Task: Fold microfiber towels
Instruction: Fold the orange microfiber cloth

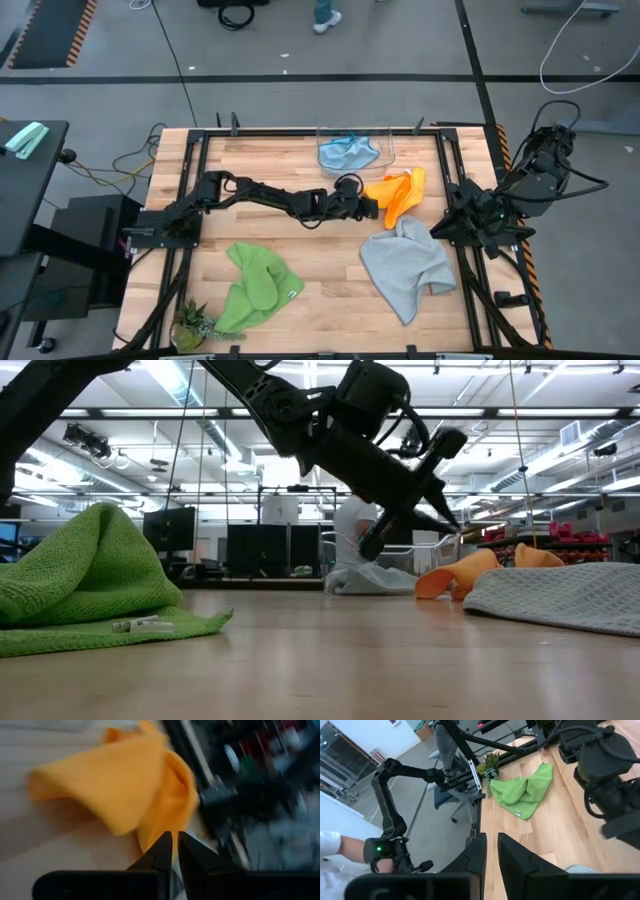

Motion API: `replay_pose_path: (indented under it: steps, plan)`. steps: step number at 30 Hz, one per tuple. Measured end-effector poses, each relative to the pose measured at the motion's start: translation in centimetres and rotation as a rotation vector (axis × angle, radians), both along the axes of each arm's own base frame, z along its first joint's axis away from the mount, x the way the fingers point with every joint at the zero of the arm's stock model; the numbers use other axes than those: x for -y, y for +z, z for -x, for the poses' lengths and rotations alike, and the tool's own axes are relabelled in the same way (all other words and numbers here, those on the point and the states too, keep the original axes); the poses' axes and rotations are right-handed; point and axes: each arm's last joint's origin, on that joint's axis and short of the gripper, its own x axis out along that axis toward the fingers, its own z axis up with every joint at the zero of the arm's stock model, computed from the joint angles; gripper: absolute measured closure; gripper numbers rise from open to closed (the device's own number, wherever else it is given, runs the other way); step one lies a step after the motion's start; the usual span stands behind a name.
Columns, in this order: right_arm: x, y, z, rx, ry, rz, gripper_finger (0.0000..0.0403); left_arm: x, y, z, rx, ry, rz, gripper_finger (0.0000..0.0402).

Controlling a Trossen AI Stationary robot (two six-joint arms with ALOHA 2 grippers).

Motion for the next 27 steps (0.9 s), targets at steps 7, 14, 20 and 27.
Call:
replay_pose_path:
  steps: [7,14,20,27]
  plan:
    - [0.0,0.0,0.0,0.0,0.002,0.005,0.0349,-0.4,-1.3,0.9,-0.092,0.188,0.14,0.0372]
    - [-0.1,-0.1,-0.1,0.004,0.021,0.053,0.0343,-2.2,-1.2,0.9,-0.027,0.28,0.244,0.0343]
    - [-0.3,-0.2,-0.3,0.0,0.023,0.065,0.032,-3.1,-1.1,0.9,-0.003,0.279,0.299,0.0304]
    - [-0.3,-0.3,-0.3,-0.002,0.023,0.065,0.0293,-2.6,-1.5,0.6,0.003,0.261,0.337,0.0266]
